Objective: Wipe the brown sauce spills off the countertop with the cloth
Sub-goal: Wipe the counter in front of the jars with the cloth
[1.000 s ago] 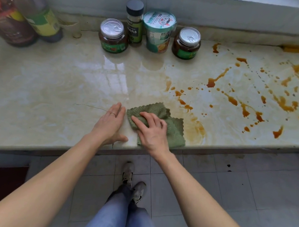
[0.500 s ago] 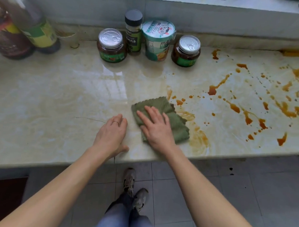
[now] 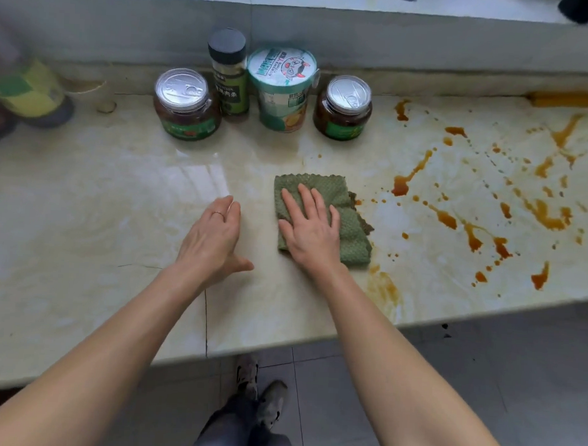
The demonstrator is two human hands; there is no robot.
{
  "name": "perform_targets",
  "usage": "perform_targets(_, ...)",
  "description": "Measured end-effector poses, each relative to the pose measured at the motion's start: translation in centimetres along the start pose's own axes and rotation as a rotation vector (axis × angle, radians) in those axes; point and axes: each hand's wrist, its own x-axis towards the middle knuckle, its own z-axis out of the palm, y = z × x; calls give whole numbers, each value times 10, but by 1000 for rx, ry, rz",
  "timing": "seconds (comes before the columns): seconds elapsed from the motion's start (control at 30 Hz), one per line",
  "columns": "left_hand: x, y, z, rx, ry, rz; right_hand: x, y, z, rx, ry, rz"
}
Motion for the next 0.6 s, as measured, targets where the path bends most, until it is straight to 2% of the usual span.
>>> perform_targets(0.1,13,-1,-2,23,-24,15,-4,-18,4,5,18,47)
perform_targets(0.27,28,-2,2,18,-115,4,31,-22,-1,-48,-17,-141)
perform_targets(0.43,31,-1,1,20,-117,-6,58,-15,-5,1,42,53)
perform_targets(0.6,35,0,2,7,-131,-18,66,-14,-8,-53,15,-65)
